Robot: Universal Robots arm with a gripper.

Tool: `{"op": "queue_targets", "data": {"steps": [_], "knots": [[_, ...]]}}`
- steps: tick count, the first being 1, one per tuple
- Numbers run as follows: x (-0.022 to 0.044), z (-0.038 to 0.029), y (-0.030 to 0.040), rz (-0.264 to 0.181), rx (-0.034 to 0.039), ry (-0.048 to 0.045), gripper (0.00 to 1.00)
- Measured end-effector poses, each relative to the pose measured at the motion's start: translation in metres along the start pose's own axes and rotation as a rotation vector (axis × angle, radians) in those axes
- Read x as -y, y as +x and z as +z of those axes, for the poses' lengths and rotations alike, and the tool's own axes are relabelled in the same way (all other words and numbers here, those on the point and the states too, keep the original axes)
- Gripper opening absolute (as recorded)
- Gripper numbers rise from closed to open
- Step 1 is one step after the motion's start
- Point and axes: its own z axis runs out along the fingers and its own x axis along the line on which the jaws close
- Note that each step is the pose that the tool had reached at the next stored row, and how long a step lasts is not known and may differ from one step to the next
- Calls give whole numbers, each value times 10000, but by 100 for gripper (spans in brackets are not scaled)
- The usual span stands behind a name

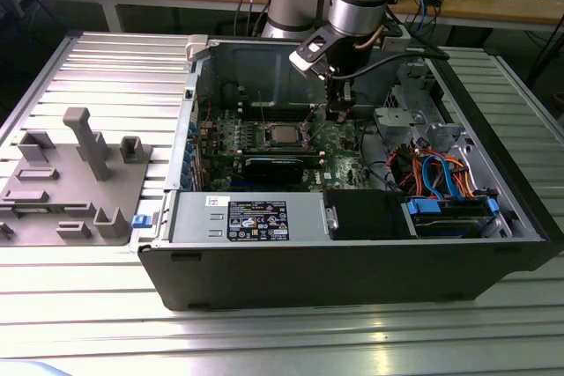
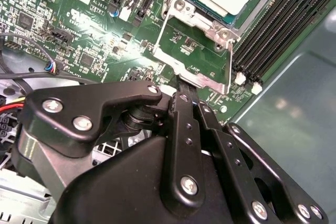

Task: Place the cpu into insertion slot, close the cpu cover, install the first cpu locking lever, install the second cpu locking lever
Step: 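Close the cpu cover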

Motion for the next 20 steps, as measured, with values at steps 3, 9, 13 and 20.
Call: {"op": "queue_targets", "data": {"steps": [3,9,13,20], "knots": [[14,0,0,0,-1,0,11],[36,0,1,0,0,0,11],[53,0,1,0,0,0,11],[95,0,2,-1,0,0,11]]}}
